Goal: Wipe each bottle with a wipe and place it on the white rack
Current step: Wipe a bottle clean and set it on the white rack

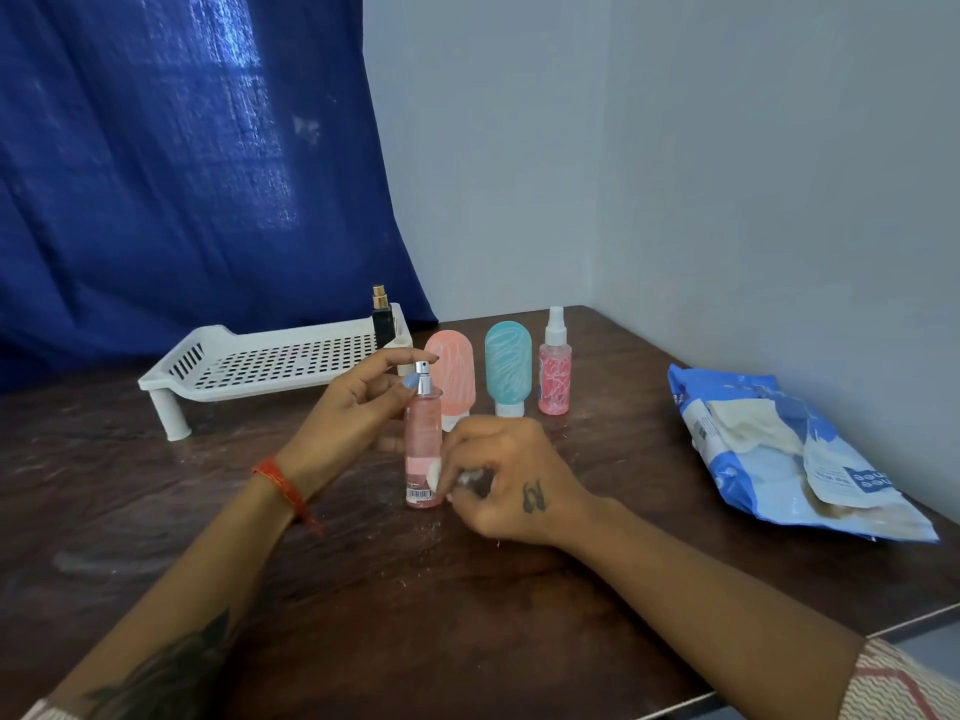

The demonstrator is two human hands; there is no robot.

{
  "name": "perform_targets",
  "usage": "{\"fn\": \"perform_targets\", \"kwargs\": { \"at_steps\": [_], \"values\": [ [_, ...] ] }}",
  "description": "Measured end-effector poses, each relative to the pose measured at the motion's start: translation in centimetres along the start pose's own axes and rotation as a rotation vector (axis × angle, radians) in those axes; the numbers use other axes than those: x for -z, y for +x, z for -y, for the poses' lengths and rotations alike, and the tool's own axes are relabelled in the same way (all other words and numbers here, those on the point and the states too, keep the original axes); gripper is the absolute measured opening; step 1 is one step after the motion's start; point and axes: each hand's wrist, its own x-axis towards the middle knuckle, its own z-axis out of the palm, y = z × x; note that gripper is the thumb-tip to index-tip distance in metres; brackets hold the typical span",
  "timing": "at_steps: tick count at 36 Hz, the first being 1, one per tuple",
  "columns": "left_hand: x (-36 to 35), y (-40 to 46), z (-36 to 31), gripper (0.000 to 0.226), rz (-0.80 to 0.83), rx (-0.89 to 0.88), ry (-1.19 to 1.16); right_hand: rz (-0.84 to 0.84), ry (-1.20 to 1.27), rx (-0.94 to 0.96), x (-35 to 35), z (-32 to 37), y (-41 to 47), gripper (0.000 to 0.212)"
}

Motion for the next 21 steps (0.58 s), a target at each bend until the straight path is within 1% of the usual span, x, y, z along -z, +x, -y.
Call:
{"fn": "perform_targets", "kwargs": {
  "at_steps": [3, 5, 8, 13, 17, 21],
  "values": [
    [0.07, -0.06, 0.01, 0.026, 0.015, 0.003, 0.010, -0.237, -0.048, -0.032, -0.26, -0.32, 0.46, 0.013],
    [0.26, 0.01, 0.24, 0.029, 0.033, 0.016, 0.034, -0.280, -0.088, -0.070, -0.36, -0.61, 0.63, 0.018],
    [0.44, 0.09, 0.53, 0.035, 0.076, 0.047, 0.073, -0.236, -0.105, -0.065, -0.54, -0.77, 0.54, 0.020],
    [0.41, -0.05, 0.39, 0.042, 0.115, 0.095, 0.044, -0.211, -0.066, -0.055, -0.57, -0.74, 0.44, 0.017],
    [0.49, -0.04, 0.35, 0.045, 0.091, 0.105, 0.043, -0.172, -0.028, -0.027, -0.46, -0.63, 0.28, 0.019],
    [0.47, 0.03, 0.48, 0.048, 0.056, 0.105, 0.042, -0.048, -0.009, 0.051, -0.30, 0.10, -0.20, 0.021]
  ]
}}
